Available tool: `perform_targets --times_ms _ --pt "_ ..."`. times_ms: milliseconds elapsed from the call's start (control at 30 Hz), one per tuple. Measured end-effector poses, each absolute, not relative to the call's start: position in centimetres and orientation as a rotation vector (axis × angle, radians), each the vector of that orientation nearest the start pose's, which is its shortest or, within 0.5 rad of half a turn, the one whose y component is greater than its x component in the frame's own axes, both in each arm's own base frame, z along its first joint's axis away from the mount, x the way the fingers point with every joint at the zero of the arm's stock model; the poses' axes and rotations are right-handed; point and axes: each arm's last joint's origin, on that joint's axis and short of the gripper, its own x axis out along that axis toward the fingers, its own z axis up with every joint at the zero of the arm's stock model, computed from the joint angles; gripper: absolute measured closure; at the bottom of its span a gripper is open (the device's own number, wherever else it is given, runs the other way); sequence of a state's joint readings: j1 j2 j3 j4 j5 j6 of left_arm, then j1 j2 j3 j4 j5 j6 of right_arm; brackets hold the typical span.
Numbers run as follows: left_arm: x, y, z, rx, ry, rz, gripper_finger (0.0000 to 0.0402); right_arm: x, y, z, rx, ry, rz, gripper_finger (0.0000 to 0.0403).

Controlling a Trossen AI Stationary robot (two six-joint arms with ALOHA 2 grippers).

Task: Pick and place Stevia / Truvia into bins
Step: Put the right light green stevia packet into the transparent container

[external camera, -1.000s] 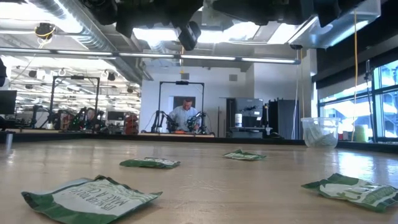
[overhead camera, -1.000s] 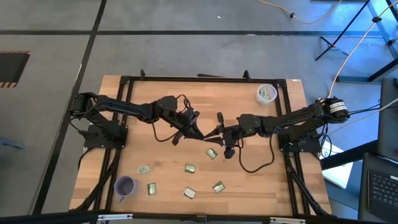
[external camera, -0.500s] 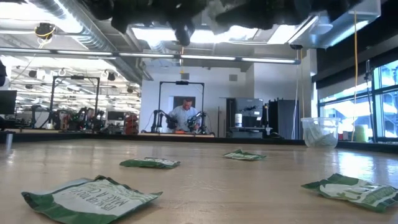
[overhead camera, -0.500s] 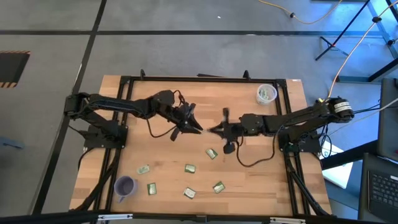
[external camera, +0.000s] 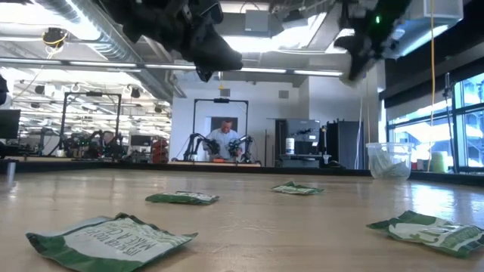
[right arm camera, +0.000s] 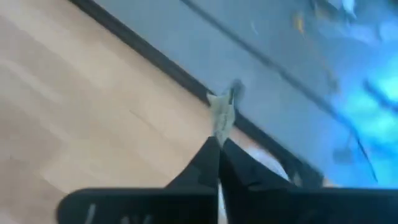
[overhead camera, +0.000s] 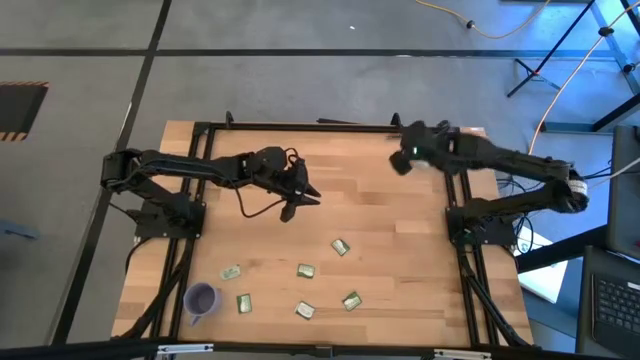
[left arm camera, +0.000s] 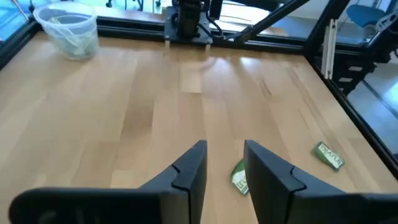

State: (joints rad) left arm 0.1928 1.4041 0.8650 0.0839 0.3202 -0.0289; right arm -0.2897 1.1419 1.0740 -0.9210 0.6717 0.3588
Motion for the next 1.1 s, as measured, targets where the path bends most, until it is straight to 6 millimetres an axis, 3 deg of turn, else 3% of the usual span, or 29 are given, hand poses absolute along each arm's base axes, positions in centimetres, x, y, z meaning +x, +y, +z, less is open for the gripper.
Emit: perform_targets --times_ms 267,567,767,1100 --pt "29.8 4.8 24.5 -0.166 0.474 -0.111 0.0304 15.9 -14.1 29.8 0.369 0.982 -1.176 0.0402" --pt "29.8 3.9 24.2 -0.177 0.509 -0.139 0.0304 16.1 -18.7 25.5 0.507 1.200 -1.202 0.0403" --pt "29.8 3.4 24.2 -0.175 0.514 -0.152 0.0304 16.6 -20.3 22.5 0.566 1.345 -1.192 0.0403" --pt "29.8 3.5 24.1 -0.176 0.515 -0.151 0.0304 16.8 -20.6 20.9 0.592 1.448 -1.182 0.0382"
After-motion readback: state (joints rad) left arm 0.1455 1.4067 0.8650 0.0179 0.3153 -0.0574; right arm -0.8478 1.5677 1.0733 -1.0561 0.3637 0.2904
